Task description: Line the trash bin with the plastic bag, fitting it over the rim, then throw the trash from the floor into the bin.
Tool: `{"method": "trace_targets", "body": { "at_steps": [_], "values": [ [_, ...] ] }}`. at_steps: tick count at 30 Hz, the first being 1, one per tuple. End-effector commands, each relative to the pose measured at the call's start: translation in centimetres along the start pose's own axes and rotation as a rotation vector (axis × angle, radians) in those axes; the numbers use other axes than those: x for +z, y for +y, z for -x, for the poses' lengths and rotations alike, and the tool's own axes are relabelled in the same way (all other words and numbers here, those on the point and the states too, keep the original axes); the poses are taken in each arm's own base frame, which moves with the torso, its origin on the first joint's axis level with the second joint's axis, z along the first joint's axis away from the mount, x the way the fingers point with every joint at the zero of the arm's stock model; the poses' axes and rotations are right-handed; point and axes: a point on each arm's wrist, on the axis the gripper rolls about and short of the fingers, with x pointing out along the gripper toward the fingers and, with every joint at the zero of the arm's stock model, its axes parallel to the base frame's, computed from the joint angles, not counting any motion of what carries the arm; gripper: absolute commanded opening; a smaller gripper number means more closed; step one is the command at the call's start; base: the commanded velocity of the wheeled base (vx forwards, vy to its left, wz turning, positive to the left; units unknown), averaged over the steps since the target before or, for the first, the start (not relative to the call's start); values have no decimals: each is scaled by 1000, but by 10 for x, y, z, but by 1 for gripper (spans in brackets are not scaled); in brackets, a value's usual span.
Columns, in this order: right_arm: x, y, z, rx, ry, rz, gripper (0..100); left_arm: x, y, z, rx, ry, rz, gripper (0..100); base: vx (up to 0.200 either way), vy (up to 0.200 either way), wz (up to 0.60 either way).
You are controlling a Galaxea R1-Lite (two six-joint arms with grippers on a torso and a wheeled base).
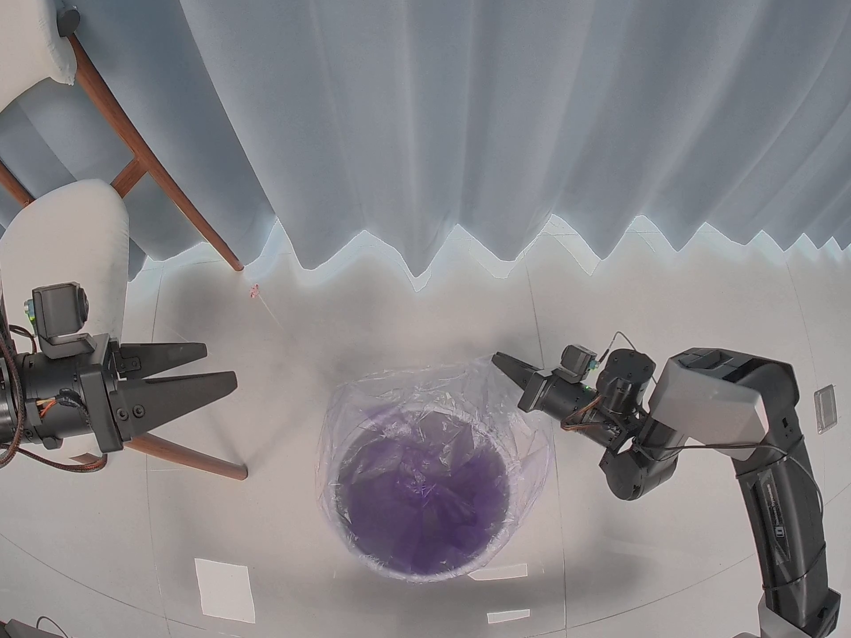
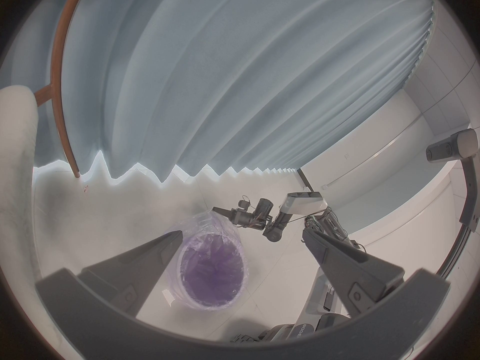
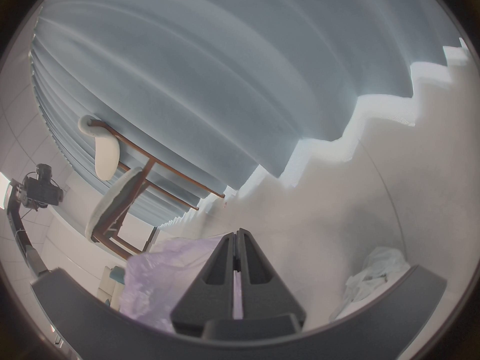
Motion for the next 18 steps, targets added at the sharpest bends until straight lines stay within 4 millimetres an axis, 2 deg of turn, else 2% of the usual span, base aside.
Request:
{"method": "trace_targets", "body": {
  "at_steps": [1,5,8,15,16,18],
  "values": [
    [-43,-28,-8,-47,65,-40,0,0,1,-1,-1,3,3,100,0,0,0],
    [-56,-35,-10,-76,84,-77,0,0,1,-1,-1,3,3,100,0,0,0],
    [-53,-35,-13,-86,66,-128,0,0,1,-1,-2,4,4,100,0,0,0],
    [-51,-33,-13,-160,18,-128,0,0,0,-2,-7,5,2,100,0,0,0],
    [-48,-30,-13,-169,6,-127,100,0,0,-2,-7,3,0,100,0,0,0],
    [-42,-22,-13,-179,-23,-121,100,0,-1,-2,-10,6,2,100,0,0,0]
  ]
}}
